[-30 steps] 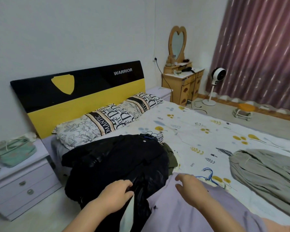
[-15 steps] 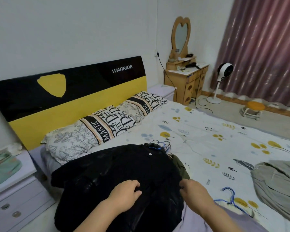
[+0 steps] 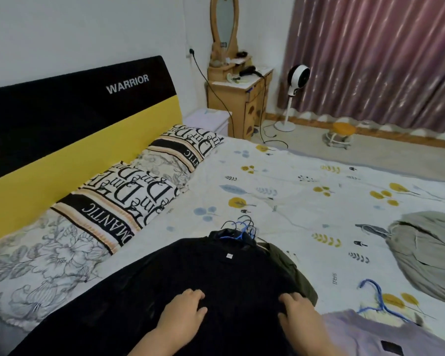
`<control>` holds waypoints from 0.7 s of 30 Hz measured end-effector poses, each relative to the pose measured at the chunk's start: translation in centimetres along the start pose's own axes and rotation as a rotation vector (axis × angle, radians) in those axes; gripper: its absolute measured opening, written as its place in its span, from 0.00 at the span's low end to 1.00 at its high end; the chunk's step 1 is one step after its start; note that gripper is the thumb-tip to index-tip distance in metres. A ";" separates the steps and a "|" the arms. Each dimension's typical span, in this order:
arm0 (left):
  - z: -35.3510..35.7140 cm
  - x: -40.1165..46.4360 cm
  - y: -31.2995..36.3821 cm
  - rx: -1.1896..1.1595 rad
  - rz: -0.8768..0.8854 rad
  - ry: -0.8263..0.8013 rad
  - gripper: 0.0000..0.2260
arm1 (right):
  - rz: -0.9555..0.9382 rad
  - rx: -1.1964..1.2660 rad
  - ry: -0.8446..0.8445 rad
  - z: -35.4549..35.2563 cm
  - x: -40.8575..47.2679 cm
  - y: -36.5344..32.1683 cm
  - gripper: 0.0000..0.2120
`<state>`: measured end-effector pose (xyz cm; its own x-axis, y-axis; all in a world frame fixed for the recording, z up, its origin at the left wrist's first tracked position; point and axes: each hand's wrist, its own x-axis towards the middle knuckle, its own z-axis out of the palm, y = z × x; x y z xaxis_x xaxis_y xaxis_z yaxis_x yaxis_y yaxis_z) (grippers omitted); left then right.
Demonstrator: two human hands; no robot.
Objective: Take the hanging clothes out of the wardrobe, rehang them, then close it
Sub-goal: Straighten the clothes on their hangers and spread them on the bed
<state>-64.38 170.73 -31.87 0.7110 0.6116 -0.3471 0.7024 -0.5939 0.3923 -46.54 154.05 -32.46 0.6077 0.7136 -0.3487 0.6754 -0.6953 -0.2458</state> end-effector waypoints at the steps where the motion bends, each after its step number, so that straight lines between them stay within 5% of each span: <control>1: 0.1 1.3 -1.3 0.006 0.002 -0.004 0.17 | 0.028 0.006 0.014 0.7 1.1 -0.5 0.22; 17: 2.1 23.0 -12.4 0.274 -0.049 0.051 0.26 | 0.409 -0.024 0.066 9.1 15.8 0.9 0.31; 21: 4.0 26.5 -13.5 0.255 -0.106 -0.080 0.26 | 0.404 -0.089 0.132 9.4 16.9 1.3 0.33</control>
<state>-54.91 192.82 -49.76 0.6264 0.6401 -0.4450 0.7515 -0.6474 0.1265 -39.33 164.43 -47.13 0.8748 0.3949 -0.2806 0.4026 -0.9148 -0.0324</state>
